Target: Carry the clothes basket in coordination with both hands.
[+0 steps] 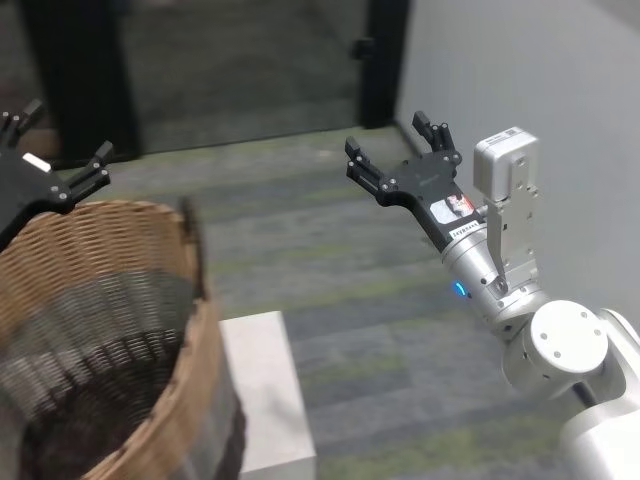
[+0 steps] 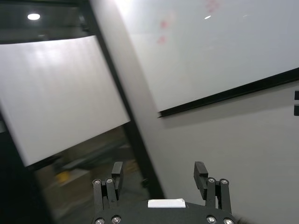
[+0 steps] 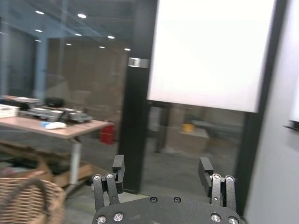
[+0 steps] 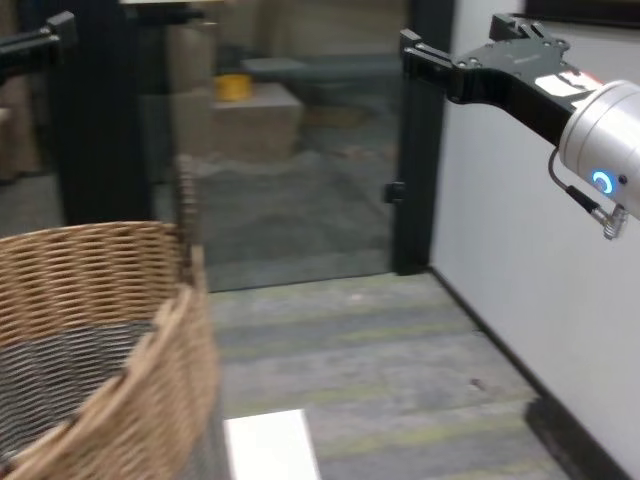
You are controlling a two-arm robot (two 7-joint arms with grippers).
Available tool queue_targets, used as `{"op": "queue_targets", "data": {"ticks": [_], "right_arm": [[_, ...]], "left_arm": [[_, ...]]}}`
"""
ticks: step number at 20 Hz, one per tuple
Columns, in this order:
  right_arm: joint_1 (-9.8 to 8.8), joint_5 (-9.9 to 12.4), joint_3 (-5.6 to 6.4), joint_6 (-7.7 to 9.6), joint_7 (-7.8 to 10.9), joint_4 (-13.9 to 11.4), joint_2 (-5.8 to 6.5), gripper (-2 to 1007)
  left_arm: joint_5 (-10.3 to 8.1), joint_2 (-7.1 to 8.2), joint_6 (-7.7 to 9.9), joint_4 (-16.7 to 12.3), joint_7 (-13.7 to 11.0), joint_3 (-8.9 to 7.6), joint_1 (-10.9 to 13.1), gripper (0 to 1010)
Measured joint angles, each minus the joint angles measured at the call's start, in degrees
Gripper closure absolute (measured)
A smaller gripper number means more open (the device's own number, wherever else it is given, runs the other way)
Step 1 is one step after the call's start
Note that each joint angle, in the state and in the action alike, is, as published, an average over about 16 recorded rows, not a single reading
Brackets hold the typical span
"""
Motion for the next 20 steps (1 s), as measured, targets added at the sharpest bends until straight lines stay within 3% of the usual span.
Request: {"op": "queue_targets", "data": {"ticks": [20], "right_arm": [[0.07, 0.03, 0.0, -0.05, -0.04, 0.13, -0.07, 0]], "left_arm": [[0.0, 0.06, 0.2, -0.09, 0.05, -0.04, 0.09, 8]]}}
